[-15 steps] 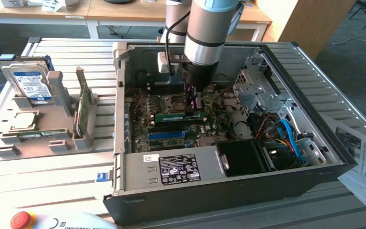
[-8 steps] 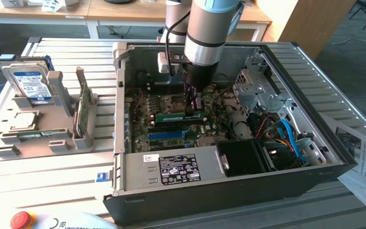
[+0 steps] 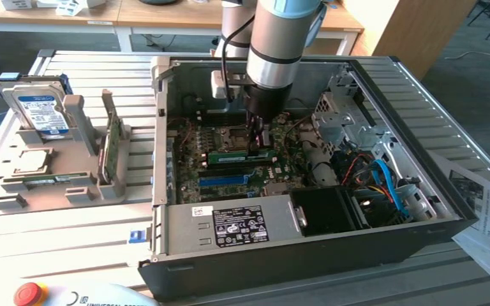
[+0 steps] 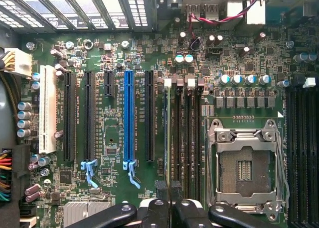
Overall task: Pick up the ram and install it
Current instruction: 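Insert the ram into the slot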
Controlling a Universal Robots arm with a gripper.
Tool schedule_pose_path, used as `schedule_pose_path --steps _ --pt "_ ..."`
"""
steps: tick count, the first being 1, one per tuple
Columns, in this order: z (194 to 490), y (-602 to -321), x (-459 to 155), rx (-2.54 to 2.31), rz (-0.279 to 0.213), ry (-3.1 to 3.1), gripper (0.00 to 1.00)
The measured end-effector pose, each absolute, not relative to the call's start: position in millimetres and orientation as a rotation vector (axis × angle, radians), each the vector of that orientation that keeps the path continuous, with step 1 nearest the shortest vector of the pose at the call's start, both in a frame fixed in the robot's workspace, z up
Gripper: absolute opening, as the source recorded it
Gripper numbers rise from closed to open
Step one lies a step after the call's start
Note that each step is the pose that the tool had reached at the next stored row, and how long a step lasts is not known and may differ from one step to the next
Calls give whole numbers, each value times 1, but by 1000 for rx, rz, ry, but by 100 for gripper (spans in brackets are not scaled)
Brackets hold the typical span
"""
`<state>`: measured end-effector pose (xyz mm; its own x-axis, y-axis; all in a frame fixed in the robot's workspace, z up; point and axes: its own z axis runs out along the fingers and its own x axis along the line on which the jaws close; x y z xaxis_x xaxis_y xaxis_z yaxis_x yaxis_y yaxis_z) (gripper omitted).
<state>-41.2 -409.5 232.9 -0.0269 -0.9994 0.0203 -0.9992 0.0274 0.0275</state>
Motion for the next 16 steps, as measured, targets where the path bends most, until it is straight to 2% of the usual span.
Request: schedule_pose_path --steps 16 --pt "231 -407 -41 2167 -10 -2228 12"
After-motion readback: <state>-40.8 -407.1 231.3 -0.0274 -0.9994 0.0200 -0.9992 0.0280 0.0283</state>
